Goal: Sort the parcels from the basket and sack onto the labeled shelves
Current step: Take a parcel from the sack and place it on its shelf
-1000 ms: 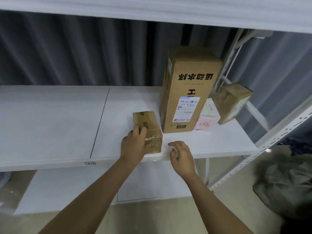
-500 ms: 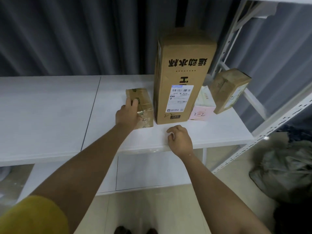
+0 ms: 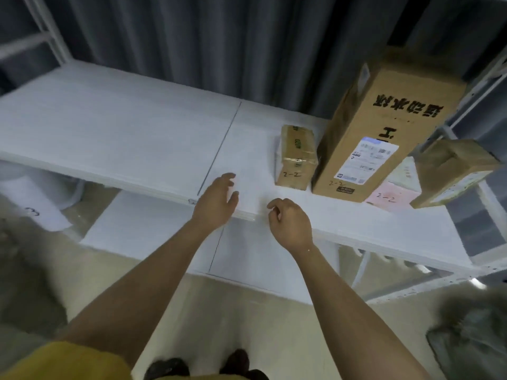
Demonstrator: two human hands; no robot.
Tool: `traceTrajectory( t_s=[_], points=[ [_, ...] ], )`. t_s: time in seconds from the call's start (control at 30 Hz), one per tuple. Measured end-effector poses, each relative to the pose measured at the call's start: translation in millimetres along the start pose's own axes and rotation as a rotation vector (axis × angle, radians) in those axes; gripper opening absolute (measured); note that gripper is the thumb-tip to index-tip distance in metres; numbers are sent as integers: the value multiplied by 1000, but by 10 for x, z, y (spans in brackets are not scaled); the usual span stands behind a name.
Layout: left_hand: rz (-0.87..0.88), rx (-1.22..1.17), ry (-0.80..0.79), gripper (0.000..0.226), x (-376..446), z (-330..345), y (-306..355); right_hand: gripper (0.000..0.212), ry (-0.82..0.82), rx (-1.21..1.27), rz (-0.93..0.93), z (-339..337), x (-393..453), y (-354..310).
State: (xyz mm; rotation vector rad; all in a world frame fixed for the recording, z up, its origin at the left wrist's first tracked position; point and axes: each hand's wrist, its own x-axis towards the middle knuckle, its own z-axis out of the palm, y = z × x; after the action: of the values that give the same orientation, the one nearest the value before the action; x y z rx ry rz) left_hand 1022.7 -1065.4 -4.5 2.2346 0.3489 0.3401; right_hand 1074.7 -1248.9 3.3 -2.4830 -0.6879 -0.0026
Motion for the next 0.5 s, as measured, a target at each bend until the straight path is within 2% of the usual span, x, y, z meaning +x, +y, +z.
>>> traceTrajectory(
  t_s=[0.07, 0.17, 0.3, 0.5],
  points=[
    [-119, -47, -10, 36, -433, -339, -402, 24, -90, 23, -83, 301, -66, -408],
    [-348, -40, 77, 25, -1136, -899, -986, 25, -301, 40, -216, 873, -251, -1108],
    [-625, -16, 211, 22, -2130, -1667, -1742, 27, -586, 45, -345, 1699, -635, -2130],
    [-935, 51, 374, 23, -3660, -2915, -2703, 27, -1035, -5, -495, 2962, -1461, -3733]
  ],
)
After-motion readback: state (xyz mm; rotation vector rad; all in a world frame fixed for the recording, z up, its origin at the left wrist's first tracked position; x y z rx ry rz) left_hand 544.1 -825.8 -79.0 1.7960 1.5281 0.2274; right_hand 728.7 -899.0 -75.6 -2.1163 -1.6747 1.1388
